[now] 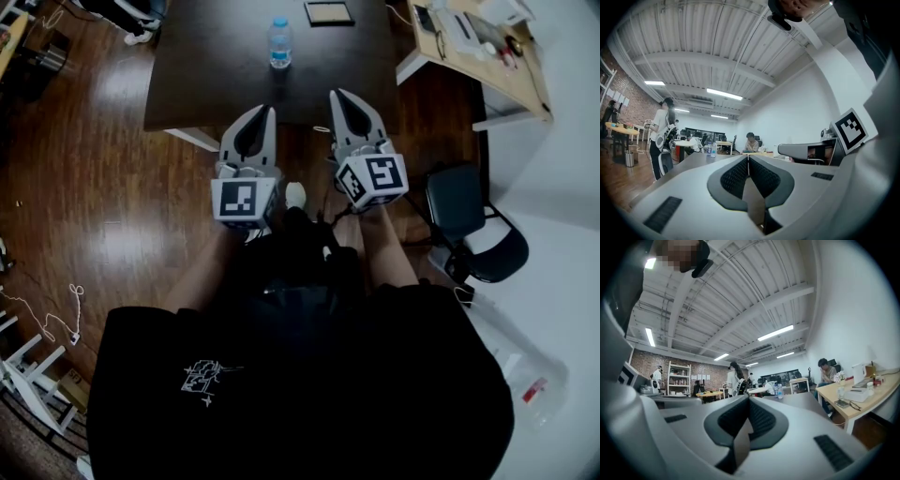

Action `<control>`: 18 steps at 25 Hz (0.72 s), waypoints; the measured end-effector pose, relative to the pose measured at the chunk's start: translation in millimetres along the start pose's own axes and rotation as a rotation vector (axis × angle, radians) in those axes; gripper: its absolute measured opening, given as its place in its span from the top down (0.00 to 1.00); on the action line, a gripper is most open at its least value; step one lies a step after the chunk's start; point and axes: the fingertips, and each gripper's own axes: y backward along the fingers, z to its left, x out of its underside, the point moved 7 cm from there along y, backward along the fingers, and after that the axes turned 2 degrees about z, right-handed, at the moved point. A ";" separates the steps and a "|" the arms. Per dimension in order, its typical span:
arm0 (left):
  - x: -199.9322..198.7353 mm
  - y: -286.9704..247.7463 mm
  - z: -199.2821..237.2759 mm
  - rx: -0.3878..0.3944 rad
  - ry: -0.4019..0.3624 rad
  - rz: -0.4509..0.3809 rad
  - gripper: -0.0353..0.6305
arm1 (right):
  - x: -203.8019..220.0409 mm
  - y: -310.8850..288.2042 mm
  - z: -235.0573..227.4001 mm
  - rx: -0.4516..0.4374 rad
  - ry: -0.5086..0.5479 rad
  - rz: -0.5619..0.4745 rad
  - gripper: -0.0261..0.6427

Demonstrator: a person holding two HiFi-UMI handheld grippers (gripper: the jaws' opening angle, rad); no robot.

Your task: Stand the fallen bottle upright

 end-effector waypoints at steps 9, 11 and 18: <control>-5.7 88.8 7.3 0.060 -0.002 -0.032 0.94 | -4.8 55.2 80.9 0.052 0.037 -0.027 0.93; -5.1 107.6 5.6 0.078 0.002 -0.041 0.94 | -4.8 71.0 96.5 0.068 0.047 -0.031 0.93; 2.2 154.2 -13.9 0.123 0.007 -0.039 0.94 | -4.3 129.2 124.2 0.123 0.058 -0.046 0.93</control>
